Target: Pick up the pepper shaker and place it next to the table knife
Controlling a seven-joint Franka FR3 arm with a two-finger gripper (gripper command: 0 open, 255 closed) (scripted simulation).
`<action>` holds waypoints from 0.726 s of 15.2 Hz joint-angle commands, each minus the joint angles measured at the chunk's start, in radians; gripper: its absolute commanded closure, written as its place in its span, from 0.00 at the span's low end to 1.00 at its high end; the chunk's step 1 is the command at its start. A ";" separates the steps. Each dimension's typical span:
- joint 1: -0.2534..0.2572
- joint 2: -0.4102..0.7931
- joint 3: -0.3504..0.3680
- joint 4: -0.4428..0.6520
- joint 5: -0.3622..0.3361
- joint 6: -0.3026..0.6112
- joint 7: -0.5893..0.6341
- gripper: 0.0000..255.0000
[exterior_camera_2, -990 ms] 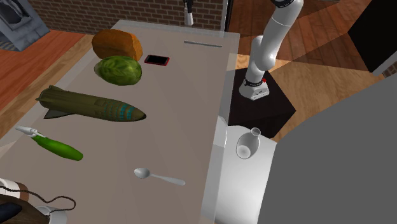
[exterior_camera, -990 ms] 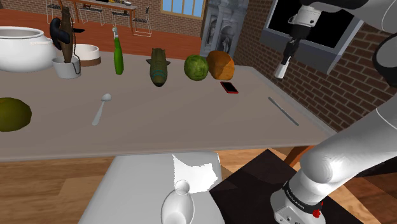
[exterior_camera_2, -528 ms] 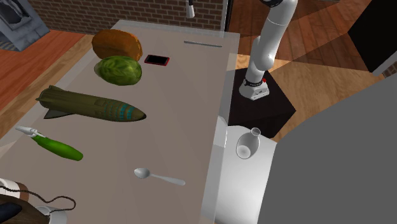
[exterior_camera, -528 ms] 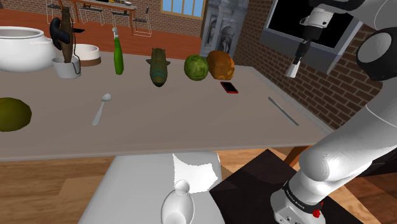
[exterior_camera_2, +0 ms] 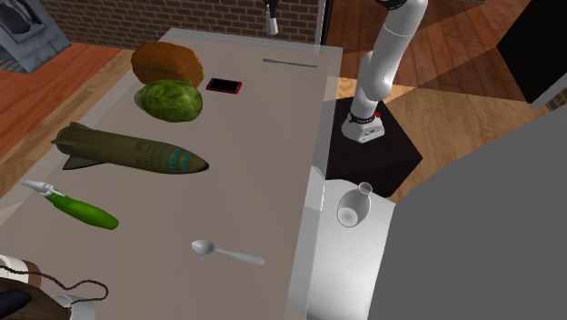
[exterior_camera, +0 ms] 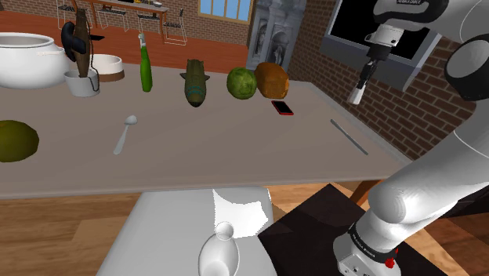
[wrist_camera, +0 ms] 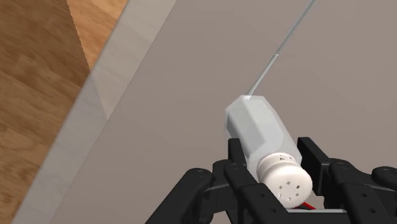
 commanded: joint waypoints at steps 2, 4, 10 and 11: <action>0.001 -0.010 0.002 -0.049 -0.003 0.040 0.003 1.00; 0.001 -0.016 0.003 -0.083 -0.005 0.068 0.004 1.00; 0.000 -0.029 0.003 -0.177 -0.010 0.150 0.005 1.00; -0.001 -0.030 0.003 -0.191 -0.010 0.164 0.005 1.00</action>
